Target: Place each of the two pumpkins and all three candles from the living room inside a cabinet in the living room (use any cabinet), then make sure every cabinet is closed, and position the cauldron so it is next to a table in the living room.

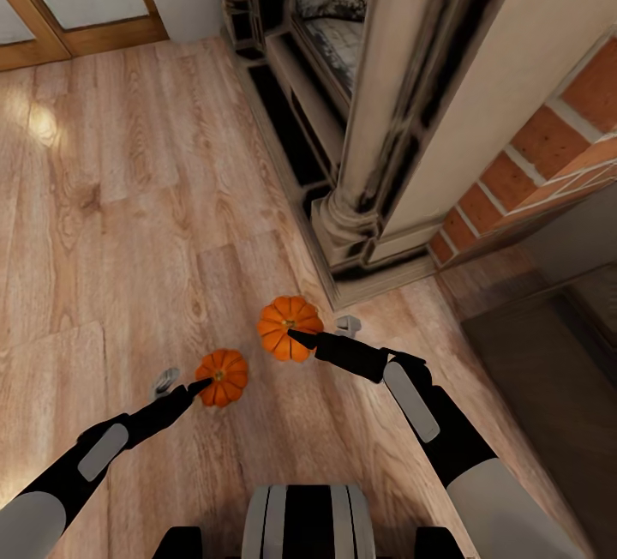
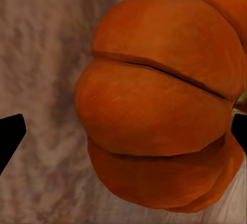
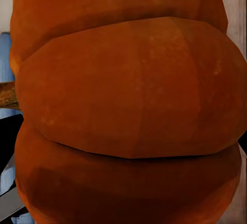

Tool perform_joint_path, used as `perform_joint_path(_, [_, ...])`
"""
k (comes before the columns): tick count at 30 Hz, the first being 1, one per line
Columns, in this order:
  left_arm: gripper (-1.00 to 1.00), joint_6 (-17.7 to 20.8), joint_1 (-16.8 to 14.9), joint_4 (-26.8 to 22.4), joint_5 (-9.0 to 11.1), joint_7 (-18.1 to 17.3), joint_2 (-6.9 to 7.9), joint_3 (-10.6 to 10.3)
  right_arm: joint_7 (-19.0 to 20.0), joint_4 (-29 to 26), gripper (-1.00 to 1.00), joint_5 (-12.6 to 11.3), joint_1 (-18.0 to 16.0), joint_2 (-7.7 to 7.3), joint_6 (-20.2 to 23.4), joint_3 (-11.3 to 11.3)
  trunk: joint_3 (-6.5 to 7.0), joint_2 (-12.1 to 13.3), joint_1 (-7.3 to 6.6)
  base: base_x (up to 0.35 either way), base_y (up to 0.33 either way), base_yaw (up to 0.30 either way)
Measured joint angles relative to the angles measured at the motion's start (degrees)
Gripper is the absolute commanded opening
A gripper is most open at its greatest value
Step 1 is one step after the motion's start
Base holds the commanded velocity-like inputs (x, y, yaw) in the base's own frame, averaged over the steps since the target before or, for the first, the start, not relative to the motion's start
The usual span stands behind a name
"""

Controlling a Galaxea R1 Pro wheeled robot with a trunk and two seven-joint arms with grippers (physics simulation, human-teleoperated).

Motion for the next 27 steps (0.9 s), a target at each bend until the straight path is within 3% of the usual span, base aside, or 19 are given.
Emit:
perform_joint_path(21, [1.00,-0.1,0.0,0.2,-0.4,-0.1,0.30,-0.1,-0.2,0.0,-1.00,0.4,0.0,0.10,-0.1,0.0,0.13,0.0,0.01,0.000,0.000,-0.058])
perform_joint_path(27, [1.00,0.0,0.0,0.1,-0.2,-0.2,0.24,1.3,0.0,0.0,-1.00,0.3,0.0,0.10,-0.1,0.0,0.50,0.0,0.00,0.000,0.000,-0.196])
